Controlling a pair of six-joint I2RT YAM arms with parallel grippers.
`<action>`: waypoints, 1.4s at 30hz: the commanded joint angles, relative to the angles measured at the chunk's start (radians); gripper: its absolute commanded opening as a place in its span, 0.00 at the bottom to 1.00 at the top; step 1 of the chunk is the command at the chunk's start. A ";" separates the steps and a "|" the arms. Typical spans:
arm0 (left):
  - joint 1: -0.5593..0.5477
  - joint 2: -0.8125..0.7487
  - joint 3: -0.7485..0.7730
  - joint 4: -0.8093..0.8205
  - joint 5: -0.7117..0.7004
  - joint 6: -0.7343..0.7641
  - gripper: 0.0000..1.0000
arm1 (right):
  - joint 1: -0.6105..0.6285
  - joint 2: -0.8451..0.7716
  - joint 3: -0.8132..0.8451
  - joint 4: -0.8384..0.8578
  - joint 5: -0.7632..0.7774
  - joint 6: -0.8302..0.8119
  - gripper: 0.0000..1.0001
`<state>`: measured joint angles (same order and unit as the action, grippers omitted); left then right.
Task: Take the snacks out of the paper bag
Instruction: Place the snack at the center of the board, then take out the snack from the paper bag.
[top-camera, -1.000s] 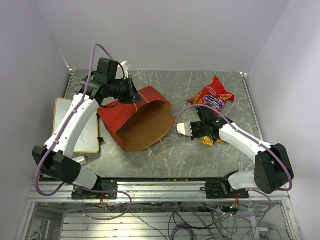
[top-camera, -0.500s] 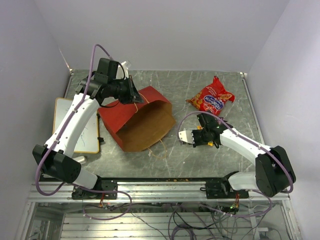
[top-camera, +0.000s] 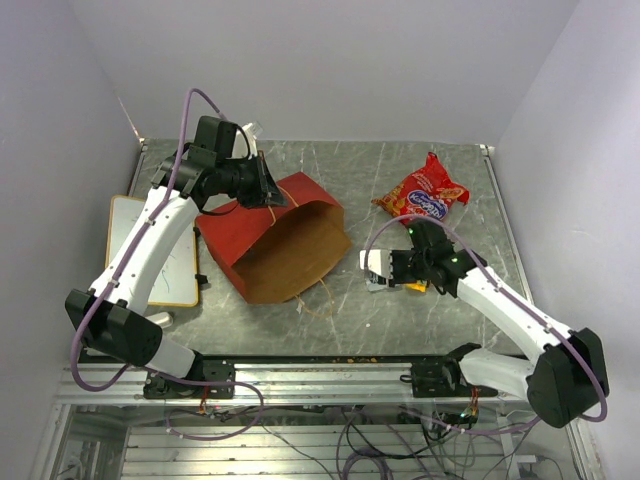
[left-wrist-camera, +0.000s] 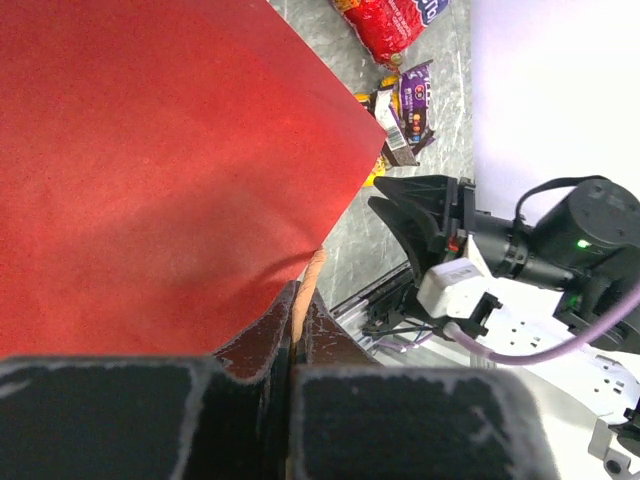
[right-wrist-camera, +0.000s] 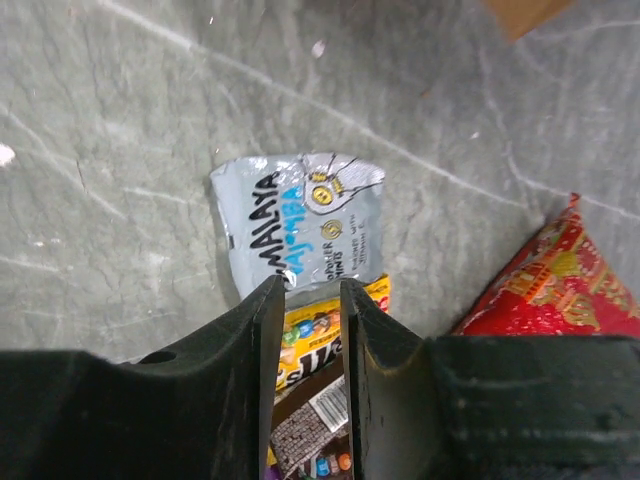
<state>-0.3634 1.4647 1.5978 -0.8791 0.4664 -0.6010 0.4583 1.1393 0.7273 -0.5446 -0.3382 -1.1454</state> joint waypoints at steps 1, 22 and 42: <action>0.009 -0.022 -0.013 0.002 0.011 0.021 0.07 | -0.004 -0.043 0.057 0.016 -0.105 0.098 0.30; 0.009 -0.174 -0.151 -0.111 -0.180 -0.021 0.07 | 0.343 0.211 0.026 0.810 -0.294 0.434 0.33; 0.009 -0.240 -0.155 -0.026 -0.107 -0.002 0.07 | 0.498 0.526 0.172 0.987 -0.153 0.227 0.35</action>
<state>-0.3630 1.2957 1.4719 -0.9581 0.3317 -0.6262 0.9504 1.5768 0.8421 0.3595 -0.5346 -0.8444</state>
